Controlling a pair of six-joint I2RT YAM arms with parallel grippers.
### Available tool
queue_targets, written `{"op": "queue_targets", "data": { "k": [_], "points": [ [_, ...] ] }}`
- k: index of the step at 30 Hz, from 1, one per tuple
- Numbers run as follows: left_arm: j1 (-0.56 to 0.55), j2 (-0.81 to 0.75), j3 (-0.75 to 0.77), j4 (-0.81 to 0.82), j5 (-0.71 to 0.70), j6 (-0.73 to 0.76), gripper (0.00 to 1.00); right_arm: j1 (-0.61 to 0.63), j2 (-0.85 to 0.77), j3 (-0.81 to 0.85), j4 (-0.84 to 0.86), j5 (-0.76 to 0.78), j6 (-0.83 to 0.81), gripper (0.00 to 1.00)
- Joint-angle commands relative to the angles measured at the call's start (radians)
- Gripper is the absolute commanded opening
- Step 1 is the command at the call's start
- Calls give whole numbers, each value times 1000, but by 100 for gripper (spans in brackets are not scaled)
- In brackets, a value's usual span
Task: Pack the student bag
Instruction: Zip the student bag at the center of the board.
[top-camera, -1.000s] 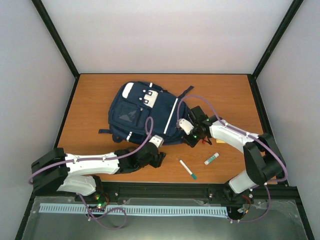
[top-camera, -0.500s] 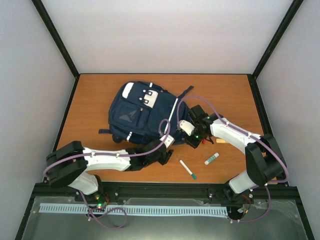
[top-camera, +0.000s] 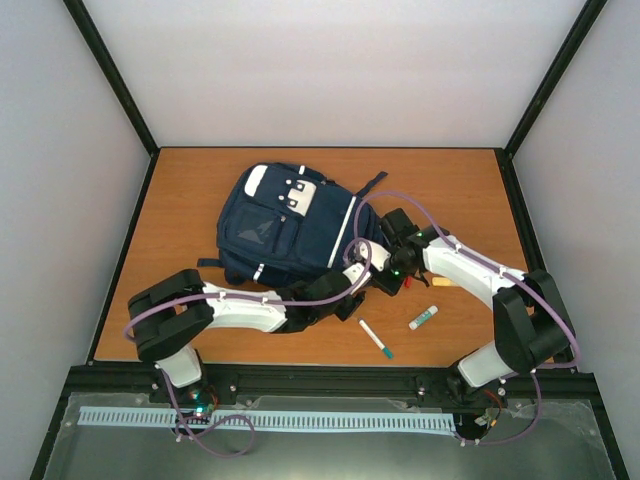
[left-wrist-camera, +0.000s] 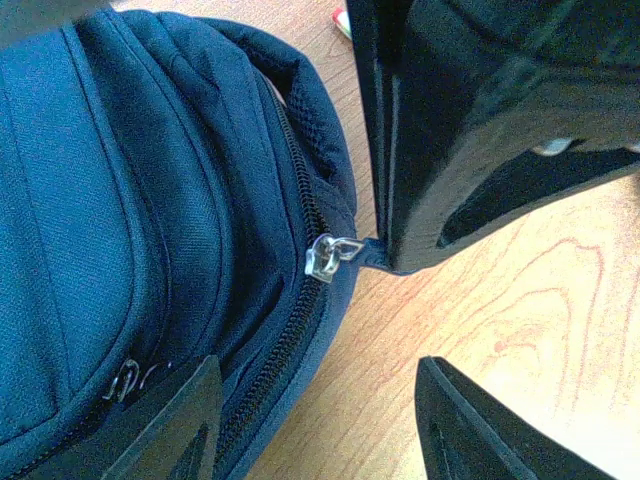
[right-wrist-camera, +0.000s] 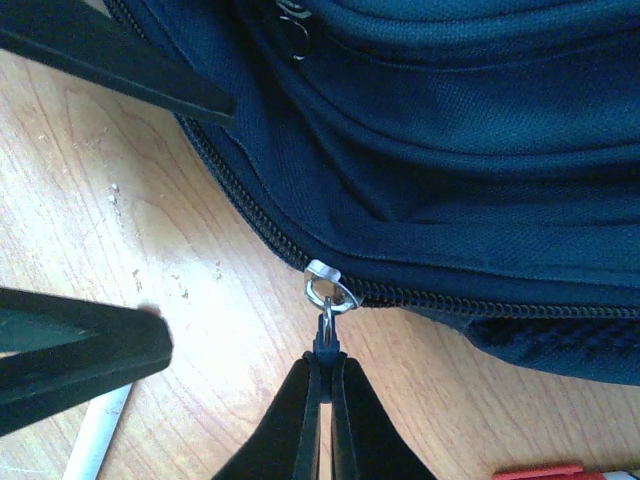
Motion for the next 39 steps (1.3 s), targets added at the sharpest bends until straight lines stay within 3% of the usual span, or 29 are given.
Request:
{"op": "queue_targets", "data": {
  "k": [1, 11, 26, 29, 32, 39],
  "points": [
    [27, 40, 42, 72, 8, 61, 56, -18, 11, 19, -25, -56, -40, 3],
    [78, 154, 89, 156, 44, 67, 54, -32, 41, 55, -74, -126, -59, 3],
    [92, 215, 104, 179, 92, 18, 7, -92, 116, 36, 38, -207, -9, 3],
    [93, 213, 97, 187, 96, -1, 1, -92, 131, 25, 68, -221, -2, 9],
    [94, 210, 85, 206, 103, -34, 1, -92, 143, 12, 101, -230, 5, 19],
    [95, 211, 81, 227, 128, -87, 1, -92, 171, -5, 168, -238, 48, 28]
  ]
}}
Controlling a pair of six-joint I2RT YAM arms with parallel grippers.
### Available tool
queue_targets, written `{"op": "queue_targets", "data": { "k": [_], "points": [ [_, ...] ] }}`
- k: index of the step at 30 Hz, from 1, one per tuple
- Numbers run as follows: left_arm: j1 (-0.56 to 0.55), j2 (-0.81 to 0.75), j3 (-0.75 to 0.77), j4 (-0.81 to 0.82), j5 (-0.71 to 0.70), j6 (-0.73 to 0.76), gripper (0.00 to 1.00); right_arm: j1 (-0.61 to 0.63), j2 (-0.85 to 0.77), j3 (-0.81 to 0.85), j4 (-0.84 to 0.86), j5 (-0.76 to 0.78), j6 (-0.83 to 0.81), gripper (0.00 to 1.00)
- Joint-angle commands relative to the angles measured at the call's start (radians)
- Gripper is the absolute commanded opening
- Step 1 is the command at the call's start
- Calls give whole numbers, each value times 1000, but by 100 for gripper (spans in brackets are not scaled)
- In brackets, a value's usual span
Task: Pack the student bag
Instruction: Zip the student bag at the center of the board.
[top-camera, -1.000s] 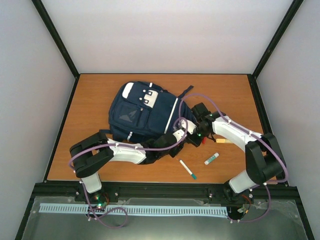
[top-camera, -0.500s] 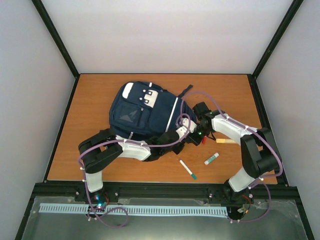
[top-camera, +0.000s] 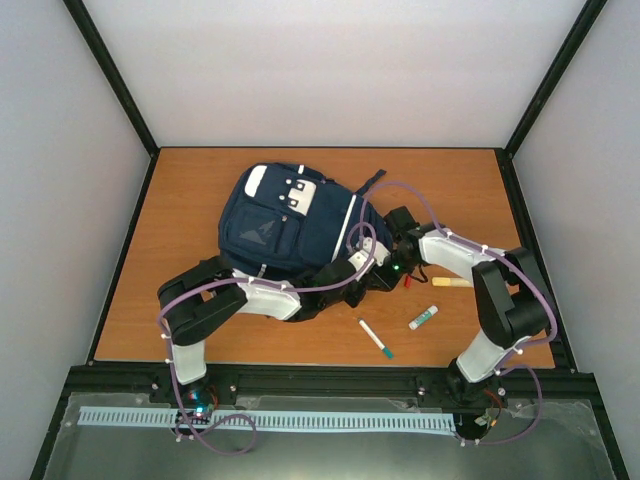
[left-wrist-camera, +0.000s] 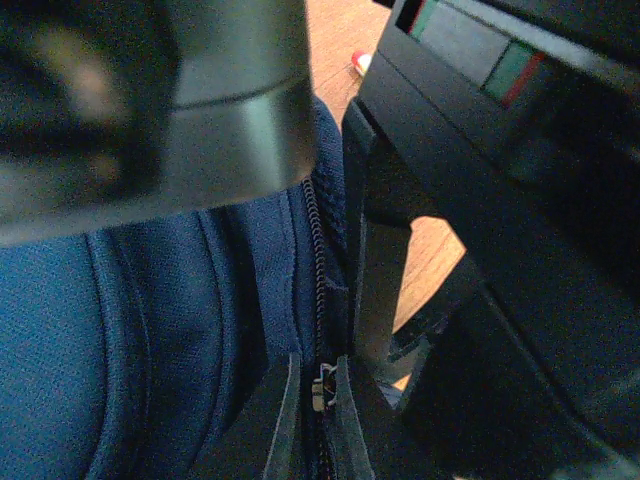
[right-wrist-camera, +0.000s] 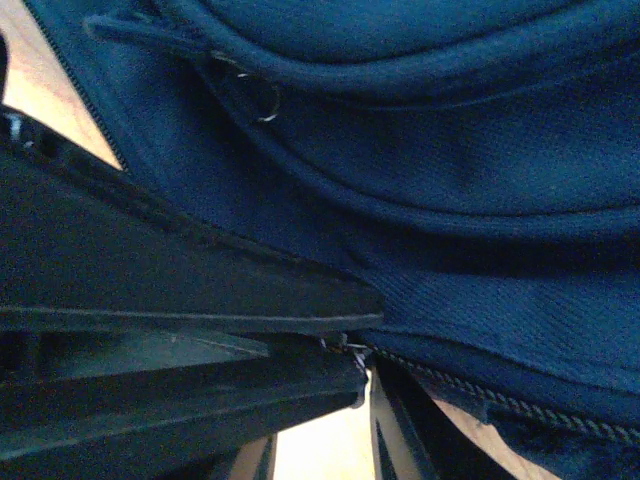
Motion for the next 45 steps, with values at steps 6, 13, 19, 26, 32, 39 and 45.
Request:
{"op": "queue_targets", "data": {
  "k": [6, 13, 19, 26, 32, 39, 45],
  "points": [
    [7, 7, -10, 44, 28, -54, 1, 0, 31, -5, 110, 81, 91, 14],
    [7, -53, -59, 17, 33, -59, 1, -37, 8, 36, -73, 138, -22, 3],
    [5, -146, -167, 1, 69, -108, 1, -100, -5, 72, -184, 232, -149, 3],
    [-1, -282, -327, -33, 73, -176, 1, -121, 49, 135, -221, 260, -191, 3],
    [-12, -447, -436, -74, 2, -238, 6, -121, 59, 184, -291, 230, -213, 3],
    [-12, -499, -385, -65, -40, -236, 47, -53, -16, 145, -374, 79, -206, 3],
    [-12, -376, -253, -46, 28, 73, 51, -24, -49, 148, -412, 32, -180, 3]
  ]
}}
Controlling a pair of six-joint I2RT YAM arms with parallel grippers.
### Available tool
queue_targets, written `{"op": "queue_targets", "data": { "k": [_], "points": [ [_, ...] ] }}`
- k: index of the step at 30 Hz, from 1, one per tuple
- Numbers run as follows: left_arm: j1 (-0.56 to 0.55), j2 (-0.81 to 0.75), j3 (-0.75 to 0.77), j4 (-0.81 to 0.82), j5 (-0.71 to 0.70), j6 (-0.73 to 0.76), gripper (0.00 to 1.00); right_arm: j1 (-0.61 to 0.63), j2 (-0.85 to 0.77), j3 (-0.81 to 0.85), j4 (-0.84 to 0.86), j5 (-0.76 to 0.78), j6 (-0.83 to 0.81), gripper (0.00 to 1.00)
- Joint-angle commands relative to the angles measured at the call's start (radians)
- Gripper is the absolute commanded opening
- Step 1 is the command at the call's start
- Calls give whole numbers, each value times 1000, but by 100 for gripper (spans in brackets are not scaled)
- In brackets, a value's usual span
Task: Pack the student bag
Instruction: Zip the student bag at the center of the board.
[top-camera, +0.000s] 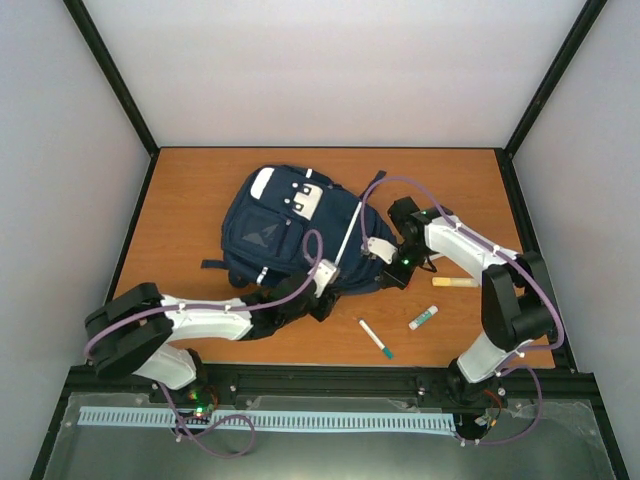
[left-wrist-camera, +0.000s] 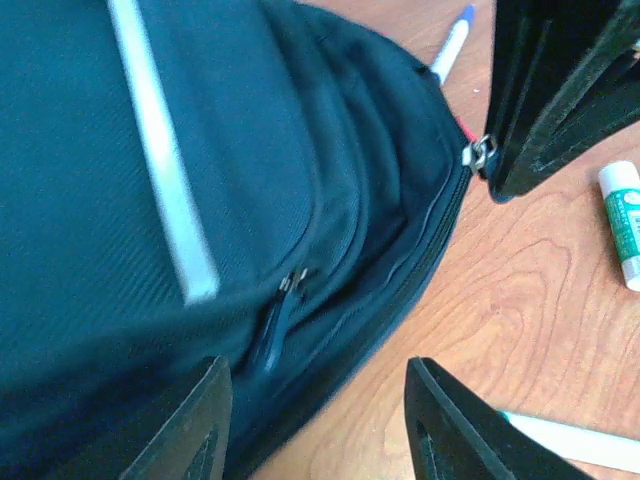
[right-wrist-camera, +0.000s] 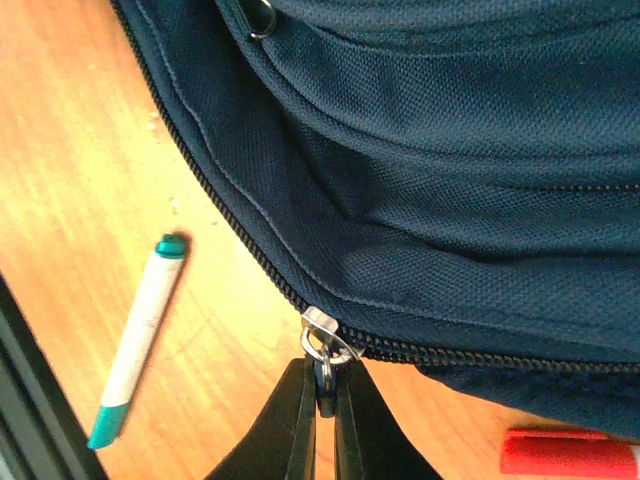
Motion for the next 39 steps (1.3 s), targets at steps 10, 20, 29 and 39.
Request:
{"op": "queue_targets", "data": {
  "k": [10, 20, 29, 39],
  "points": [
    [-4, 271, 292, -11, 131, 375, 44, 11, -61, -5, -114, -75, 10, 3],
    [-4, 330, 311, -4, 135, 355, 11, 10, -43, -9, -120, -60, -3, 3],
    [-4, 188, 164, -74, 43, 288, 1, -74, 17, 45, -138, 78, -75, 3],
    [-12, -87, -59, -158, -60, 137, 1, -130, 143, 178, -145, 211, -115, 3]
  ]
}}
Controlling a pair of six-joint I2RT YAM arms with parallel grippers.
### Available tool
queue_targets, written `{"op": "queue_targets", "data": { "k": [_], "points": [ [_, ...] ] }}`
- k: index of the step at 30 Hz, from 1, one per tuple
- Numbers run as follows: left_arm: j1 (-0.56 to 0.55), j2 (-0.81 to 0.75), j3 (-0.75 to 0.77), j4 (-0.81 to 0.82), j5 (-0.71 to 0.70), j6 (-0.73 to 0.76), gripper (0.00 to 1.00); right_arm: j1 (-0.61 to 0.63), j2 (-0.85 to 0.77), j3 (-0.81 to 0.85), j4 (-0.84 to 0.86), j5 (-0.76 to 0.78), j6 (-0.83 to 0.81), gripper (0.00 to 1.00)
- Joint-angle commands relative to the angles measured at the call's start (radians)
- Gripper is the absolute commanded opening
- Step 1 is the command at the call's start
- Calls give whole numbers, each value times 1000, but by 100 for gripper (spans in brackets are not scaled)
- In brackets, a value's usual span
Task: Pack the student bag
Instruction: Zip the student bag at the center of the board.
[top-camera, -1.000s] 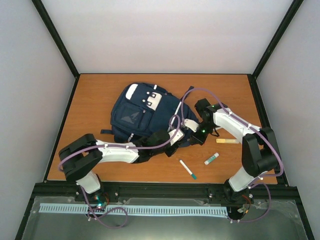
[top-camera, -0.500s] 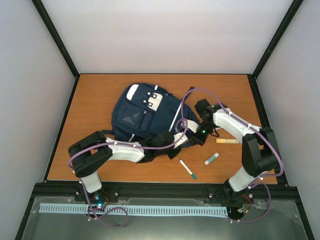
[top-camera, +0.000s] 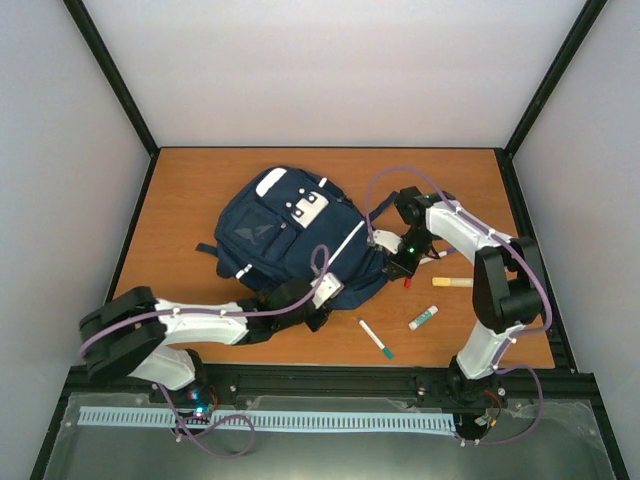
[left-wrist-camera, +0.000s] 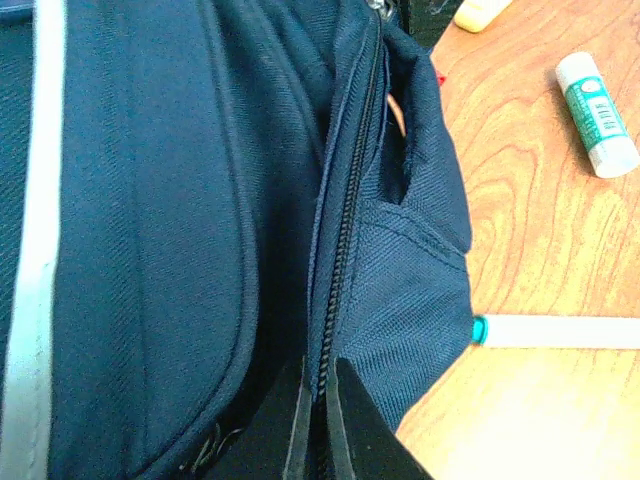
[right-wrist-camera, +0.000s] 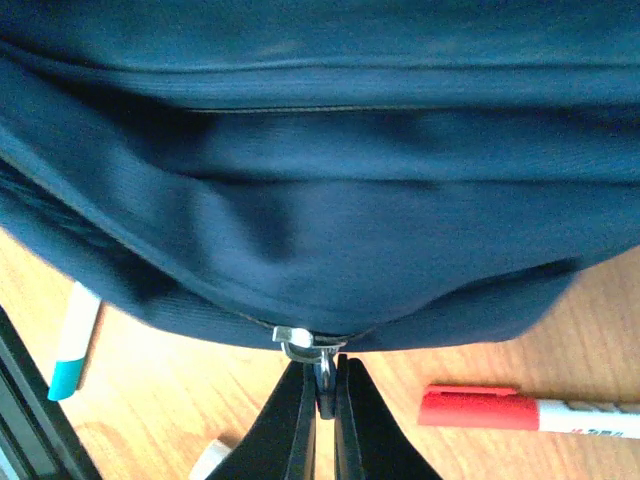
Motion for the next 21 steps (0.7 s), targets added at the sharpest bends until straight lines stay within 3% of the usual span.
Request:
{"op": "queue_targets", "data": {
  "k": [1, 8, 10, 11, 13, 17, 21],
  "points": [
    [3, -147, -93, -140, -147, -106, 1, -60, 63, 73, -19, 178, -17, 3],
    [-51, -355, -136, -289, -197, -159, 2, -69, 190, 138, 77, 162, -25, 3],
    [-52, -395, -139, -329, -221, -191, 6, -69, 224, 159, 81, 131, -8, 3],
    [-53, -420, -137, -357, -240, -230, 13, -68, 229, 161, 81, 104, -1, 3],
    [-52, -459, -122, -443, -327, -352, 35, -69, 216, 141, 88, 54, 10, 3],
    [-47, -590, -59, -813, -553, -852, 77, -69, 160, 56, 117, 27, 11, 3],
    [31, -783, -102, -994, -543, -1160, 85, -55, 99, -39, 154, 35, 9, 3]
  ]
}}
